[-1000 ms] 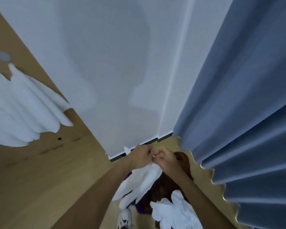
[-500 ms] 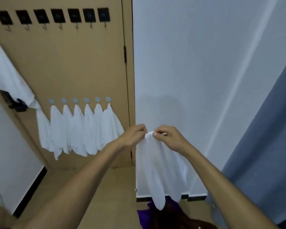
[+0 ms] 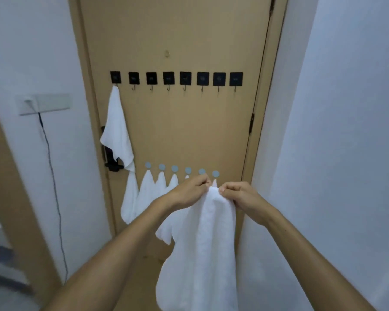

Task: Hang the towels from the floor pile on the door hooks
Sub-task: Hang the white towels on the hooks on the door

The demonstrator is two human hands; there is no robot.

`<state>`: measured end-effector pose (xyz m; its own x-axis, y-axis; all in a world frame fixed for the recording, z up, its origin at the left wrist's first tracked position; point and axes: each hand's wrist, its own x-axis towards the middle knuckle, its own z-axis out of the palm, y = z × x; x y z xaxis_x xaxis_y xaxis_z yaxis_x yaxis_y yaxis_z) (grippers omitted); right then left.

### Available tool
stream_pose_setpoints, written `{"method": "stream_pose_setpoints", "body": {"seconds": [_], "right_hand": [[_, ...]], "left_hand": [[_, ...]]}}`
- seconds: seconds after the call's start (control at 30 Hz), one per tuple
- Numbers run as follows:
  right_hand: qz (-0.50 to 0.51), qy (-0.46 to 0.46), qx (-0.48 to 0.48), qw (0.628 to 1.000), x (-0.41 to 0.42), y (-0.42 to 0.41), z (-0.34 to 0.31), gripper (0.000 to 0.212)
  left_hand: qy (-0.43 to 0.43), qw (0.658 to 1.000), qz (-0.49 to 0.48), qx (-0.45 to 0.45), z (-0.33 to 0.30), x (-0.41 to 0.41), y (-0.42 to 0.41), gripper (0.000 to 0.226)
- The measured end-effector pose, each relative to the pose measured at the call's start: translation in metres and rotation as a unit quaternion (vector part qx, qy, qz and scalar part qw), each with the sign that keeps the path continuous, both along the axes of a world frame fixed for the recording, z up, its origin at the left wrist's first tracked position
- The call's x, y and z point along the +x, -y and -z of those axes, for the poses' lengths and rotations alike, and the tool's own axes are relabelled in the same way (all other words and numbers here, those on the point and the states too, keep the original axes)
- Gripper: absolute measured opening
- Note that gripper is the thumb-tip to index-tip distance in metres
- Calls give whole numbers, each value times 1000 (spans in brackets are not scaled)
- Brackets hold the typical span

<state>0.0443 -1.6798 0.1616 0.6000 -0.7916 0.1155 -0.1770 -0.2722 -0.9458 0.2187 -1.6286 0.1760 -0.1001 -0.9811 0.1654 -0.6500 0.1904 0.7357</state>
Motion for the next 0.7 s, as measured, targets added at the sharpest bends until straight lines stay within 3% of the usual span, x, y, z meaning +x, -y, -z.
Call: {"method": "stream_pose_setpoints", "body": {"seconds": [0.2,0.47,0.6,0.7], "right_hand": [[-39,9,-12,999,109,20,-15,31],[-38,3,-35,999,227,44,-19,40],[-25,-30,-77,996,264,67,-25,46],[-31,-42,-90,995,286,93,-26,37]], "left_hand": [[41,998,-26,-34,-12,102,7,27],[-2,998,-48,-41,-16,217,27,22],[40,996,-59,-62,-12,257,51,24],[68,992,-73,-79,-10,279,76,26]]}}
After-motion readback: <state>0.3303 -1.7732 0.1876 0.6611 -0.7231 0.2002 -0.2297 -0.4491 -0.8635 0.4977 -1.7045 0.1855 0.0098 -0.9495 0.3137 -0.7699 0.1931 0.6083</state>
